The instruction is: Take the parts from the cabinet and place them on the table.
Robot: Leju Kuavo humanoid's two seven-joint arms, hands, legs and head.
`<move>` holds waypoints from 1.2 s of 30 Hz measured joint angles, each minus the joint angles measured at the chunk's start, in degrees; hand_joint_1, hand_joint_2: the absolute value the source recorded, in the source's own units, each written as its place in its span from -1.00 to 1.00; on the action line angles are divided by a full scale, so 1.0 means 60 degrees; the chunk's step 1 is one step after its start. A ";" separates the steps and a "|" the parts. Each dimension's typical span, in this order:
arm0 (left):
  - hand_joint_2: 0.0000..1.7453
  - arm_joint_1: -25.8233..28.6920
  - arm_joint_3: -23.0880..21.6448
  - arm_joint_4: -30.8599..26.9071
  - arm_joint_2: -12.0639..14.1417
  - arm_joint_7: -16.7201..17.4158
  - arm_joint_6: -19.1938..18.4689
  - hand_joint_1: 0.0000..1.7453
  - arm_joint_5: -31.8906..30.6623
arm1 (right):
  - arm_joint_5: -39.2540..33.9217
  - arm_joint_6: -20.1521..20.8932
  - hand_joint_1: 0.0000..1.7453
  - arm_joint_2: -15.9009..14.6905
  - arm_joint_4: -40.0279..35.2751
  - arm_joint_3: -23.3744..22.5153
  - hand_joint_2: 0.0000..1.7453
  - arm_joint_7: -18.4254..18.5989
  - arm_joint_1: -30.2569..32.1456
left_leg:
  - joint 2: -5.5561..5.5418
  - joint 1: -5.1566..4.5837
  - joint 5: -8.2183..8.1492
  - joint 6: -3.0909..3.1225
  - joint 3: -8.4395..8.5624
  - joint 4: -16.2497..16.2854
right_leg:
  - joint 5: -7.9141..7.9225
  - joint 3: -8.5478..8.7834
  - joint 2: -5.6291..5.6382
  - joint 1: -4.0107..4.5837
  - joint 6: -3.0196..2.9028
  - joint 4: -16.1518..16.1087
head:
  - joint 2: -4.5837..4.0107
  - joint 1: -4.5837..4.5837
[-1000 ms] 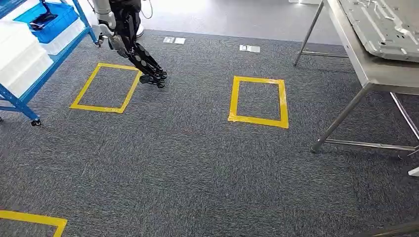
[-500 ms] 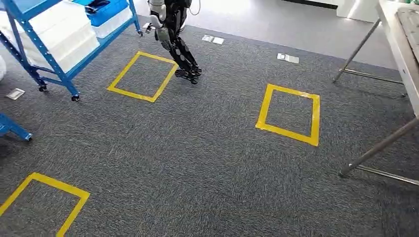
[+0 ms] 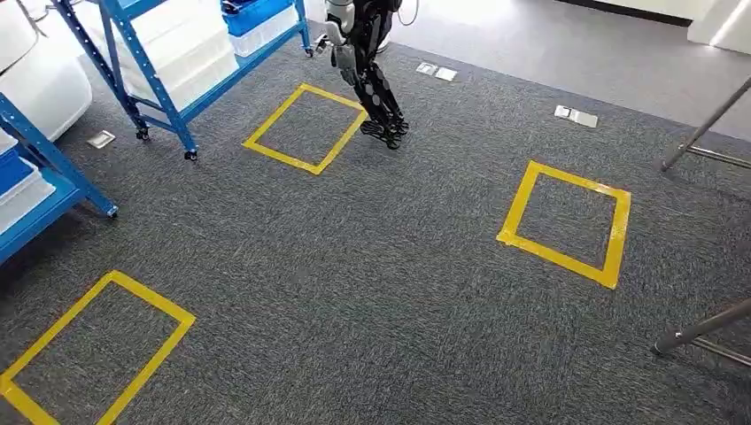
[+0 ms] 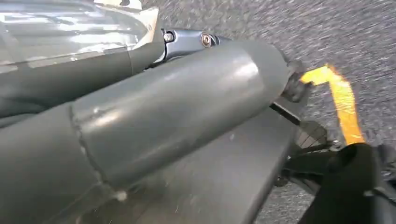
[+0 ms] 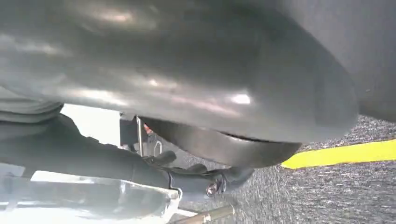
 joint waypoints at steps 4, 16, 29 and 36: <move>-1.00 0.0112 -0.0011 0.0000 0.0036 0.0037 0.0004 -1.00 0.0000 | -0.0003 0.0000 -1.00 -0.0022 0.0000 -0.0022 -1.00 -0.0004 0.0006 | 0.0480 -0.0098 0.0103 0.0208 0.0381 -0.0995 | -0.0099 -0.0066 -0.0290 0.0182 0.0165 0.0115 | 0.0000 0.0032; -1.00 0.1638 0.1094 -0.3189 0.1447 -0.0980 -0.2937 -1.00 0.1371 | 0.0470 0.1607 -1.00 -0.2046 -0.0015 0.0146 -1.00 -0.2746 0.0105 | -0.0882 0.0000 0.0234 0.0611 0.0470 -0.1074 | -0.0139 -0.0306 0.1333 0.0028 0.0523 0.0656 | 0.0000 0.0069; -1.00 0.3226 0.3187 -1.0170 0.0310 -0.0882 -0.6594 -1.00 0.0375 | 0.0921 0.1698 -1.00 -0.2965 -0.0018 0.0357 -1.00 -0.2306 0.0293 | 0.0001 0.0171 -0.0698 -0.0010 -0.0748 0.1182 | 0.0018 -0.0121 0.0151 0.0016 0.0016 0.0017 | 0.0000 -0.0036; -1.00 0.3284 0.3446 -1.0940 -0.0003 -0.0885 -0.6612 -1.00 0.0321 | 0.0951 0.1716 -1.00 -0.3027 -0.0033 0.0386 -1.00 -0.2306 0.0157 | 0.0452 0.0070 0.0094 0.0258 0.0458 -0.1060 | -0.0090 0.0185 -0.0609 0.0138 0.0345 -0.0006 | 0.0000 0.0007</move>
